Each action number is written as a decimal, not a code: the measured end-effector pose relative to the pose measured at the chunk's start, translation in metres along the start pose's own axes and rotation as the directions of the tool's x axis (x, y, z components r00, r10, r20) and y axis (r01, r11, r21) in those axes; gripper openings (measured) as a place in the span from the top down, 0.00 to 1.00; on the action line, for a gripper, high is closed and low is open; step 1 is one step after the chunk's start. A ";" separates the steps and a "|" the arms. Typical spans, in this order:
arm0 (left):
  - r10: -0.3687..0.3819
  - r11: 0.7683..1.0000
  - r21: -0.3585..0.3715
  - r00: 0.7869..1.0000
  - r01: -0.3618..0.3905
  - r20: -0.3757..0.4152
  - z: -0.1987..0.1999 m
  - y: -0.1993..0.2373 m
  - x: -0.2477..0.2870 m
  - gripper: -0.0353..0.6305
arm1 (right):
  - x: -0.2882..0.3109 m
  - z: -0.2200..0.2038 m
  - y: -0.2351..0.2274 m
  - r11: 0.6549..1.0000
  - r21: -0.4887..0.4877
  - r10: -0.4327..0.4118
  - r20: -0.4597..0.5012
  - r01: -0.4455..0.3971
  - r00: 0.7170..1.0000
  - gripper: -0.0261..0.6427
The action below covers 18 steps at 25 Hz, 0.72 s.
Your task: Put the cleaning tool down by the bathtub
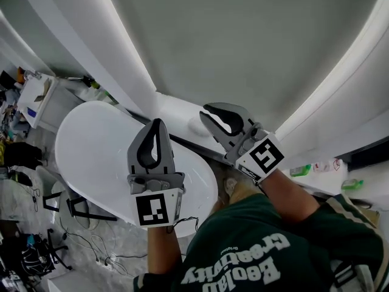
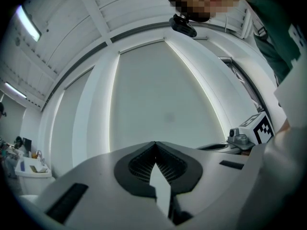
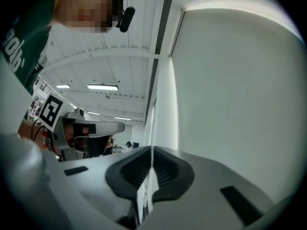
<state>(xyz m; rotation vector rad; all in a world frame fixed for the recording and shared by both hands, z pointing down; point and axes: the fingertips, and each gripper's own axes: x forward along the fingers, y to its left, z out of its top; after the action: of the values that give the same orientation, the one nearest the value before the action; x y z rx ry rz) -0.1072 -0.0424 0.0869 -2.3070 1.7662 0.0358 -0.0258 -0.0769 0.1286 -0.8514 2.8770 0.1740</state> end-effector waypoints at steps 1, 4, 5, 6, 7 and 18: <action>0.000 1.000 -0.004 1.000 0.000 0.002 -0.003 -0.002 -0.002 0.93 | -0.004 -0.002 0.002 1.000 0.020 0.002 0.010 -0.002 1.000 0.94; -0.002 1.000 0.016 1.000 0.002 -0.001 -0.014 -0.009 -0.006 0.93 | -0.011 -0.009 0.012 0.998 0.045 0.044 0.029 -0.046 0.999 0.94; -0.005 1.000 0.024 1.000 0.005 -0.008 -0.017 -0.011 -0.007 0.93 | -0.011 -0.010 0.015 0.998 0.027 0.055 0.025 -0.056 0.998 0.94; -0.007 1.000 0.028 1.000 0.007 -0.013 -0.018 -0.013 -0.007 0.93 | -0.010 -0.011 0.018 0.998 0.013 0.062 0.022 -0.063 0.998 0.94; -0.008 1.000 0.030 1.000 0.009 -0.016 -0.018 -0.013 -0.006 0.93 | -0.009 -0.011 0.019 0.998 0.005 0.066 0.021 -0.066 0.998 0.94; -0.032 0.999 0.033 0.999 0.033 -0.021 -0.022 -0.020 0.007 0.93 | -0.006 -0.019 0.007 0.998 -0.055 0.021 -0.031 -0.022 0.999 0.94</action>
<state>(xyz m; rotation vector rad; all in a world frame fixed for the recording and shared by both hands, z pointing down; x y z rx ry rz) -0.0886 -0.0487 0.1107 -2.3202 1.7251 -0.0236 -0.0268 -0.0705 0.1489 -0.8397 2.9236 0.2455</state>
